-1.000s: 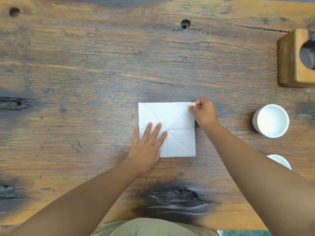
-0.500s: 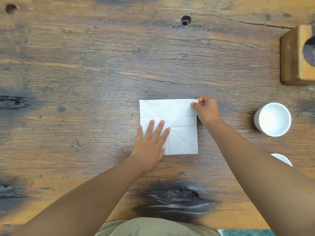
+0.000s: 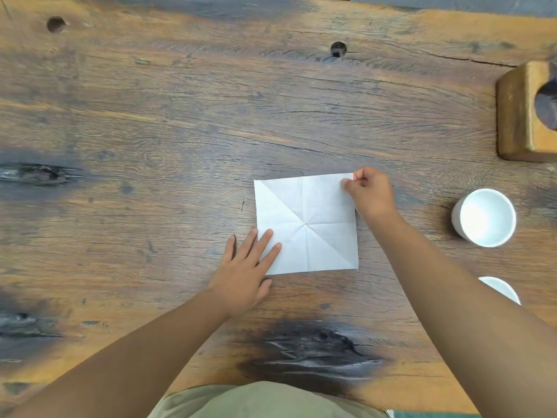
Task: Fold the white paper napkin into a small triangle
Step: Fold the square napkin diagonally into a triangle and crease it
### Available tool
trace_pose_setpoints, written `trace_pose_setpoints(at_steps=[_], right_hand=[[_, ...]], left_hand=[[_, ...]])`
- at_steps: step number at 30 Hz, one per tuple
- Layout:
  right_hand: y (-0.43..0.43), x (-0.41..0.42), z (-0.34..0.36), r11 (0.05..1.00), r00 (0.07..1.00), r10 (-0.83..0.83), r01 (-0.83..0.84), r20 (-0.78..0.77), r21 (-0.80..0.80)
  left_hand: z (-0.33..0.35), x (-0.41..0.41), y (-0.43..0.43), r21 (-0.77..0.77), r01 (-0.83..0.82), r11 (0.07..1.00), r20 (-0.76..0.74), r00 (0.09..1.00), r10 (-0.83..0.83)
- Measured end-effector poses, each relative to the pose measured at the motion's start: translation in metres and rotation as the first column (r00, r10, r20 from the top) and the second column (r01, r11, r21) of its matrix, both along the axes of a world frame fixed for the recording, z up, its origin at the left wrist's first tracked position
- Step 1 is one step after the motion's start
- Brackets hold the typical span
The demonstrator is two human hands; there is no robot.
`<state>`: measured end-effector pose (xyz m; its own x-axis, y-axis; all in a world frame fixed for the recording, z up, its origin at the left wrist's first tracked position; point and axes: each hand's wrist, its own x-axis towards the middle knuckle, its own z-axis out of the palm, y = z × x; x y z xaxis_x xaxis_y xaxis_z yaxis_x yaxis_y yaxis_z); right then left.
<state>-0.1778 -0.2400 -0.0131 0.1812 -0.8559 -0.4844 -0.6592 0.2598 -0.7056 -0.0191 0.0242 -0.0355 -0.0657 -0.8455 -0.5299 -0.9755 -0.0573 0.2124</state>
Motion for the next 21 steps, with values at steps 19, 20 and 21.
trace_pose_setpoints(at_steps=[19, 20, 21], right_hand=[[0.086, 0.017, 0.027, 0.978, 0.973, 0.209, -0.206, 0.097, -0.041], [0.093, 0.017, 0.025, 0.975, 0.970, 0.223, -0.221, 0.093, -0.033], [0.100, 0.017, 0.023, 0.972, 0.968, 0.236, -0.235, 0.091, -0.020]], left_hand=[[-0.006, 0.009, 0.038, -0.002, 0.025, 1.000, 0.009, 1.000, -0.025], [-0.007, 0.009, 0.039, -0.004, 0.024, 1.000, 0.009, 1.000, -0.024], [-0.007, 0.009, 0.039, -0.005, 0.023, 1.000, 0.008, 1.000, -0.023]])
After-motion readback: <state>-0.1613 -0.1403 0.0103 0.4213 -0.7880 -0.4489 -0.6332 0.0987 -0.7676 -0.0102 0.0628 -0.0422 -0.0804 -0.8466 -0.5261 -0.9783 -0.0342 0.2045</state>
